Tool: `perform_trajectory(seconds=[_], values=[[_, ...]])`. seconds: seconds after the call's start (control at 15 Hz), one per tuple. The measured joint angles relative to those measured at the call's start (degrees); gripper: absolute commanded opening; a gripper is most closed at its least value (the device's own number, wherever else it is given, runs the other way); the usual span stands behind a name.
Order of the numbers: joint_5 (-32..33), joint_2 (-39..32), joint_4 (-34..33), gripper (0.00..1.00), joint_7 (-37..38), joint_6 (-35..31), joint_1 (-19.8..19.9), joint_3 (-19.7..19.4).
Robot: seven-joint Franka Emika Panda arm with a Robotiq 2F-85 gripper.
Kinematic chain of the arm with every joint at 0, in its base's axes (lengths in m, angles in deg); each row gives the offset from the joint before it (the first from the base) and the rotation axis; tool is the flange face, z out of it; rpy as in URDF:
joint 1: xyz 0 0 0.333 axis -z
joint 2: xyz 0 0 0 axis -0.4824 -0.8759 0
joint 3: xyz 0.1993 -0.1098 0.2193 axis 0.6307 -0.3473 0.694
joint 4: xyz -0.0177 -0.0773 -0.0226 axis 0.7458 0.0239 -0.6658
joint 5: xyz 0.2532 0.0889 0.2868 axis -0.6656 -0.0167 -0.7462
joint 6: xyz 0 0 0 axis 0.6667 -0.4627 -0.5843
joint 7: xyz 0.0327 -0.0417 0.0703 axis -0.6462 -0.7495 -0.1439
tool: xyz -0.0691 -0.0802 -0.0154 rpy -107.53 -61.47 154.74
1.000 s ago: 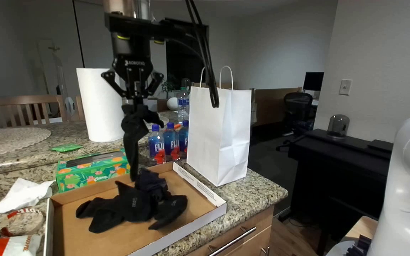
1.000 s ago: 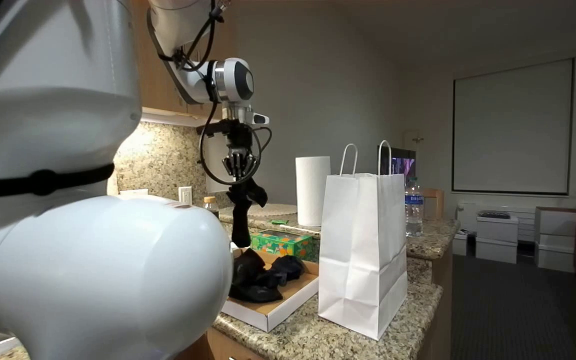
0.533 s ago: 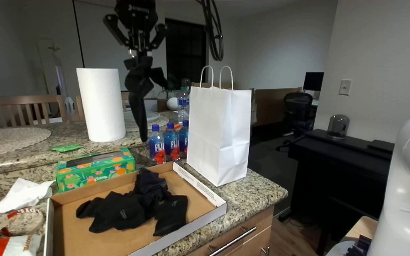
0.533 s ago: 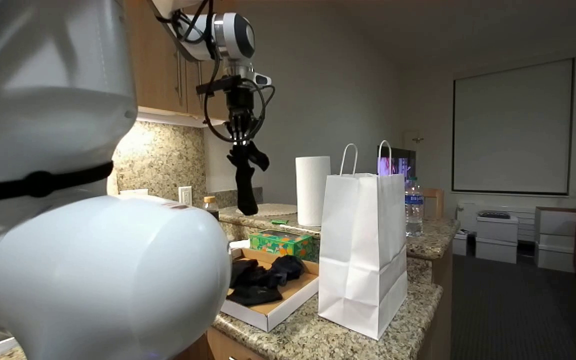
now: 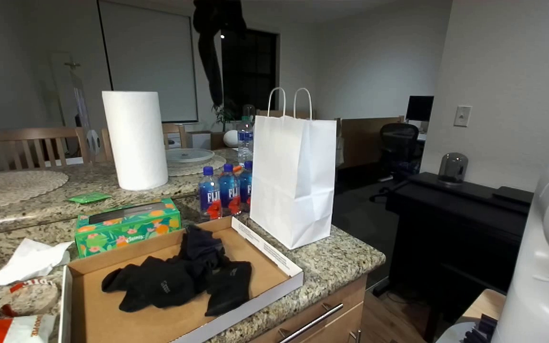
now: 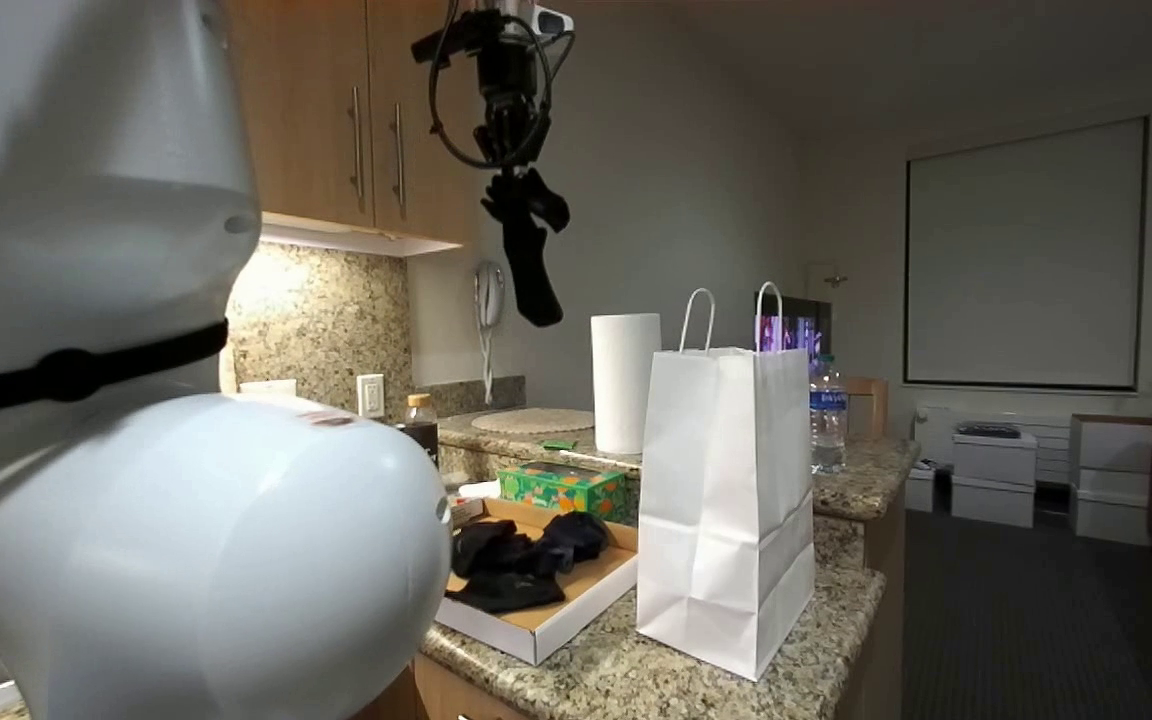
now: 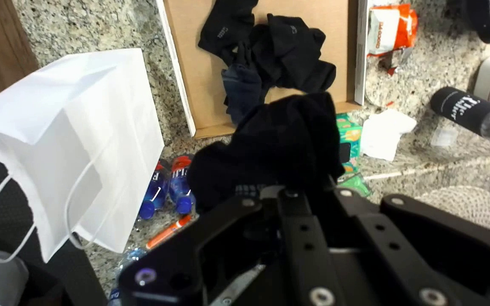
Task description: Pick up all the socks from the cover box and put them in the paper bag
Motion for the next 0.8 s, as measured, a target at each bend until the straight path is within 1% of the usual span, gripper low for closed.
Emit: perform_trajectory(seconds=[0.2,0.33,0.6,0.8], values=[[-3.26,0.15,-6.0,0.09,2.18,2.77,3.39,-2.75],[-6.05,0.15,-8.42,0.09,3.45,3.43,5.44,-5.84],[-12.5,-0.13,-9.62,0.09,4.63,3.37,9.43,-12.8],[-14.27,-1.55,-9.48,0.09,5.64,3.13,11.4,-16.17]])
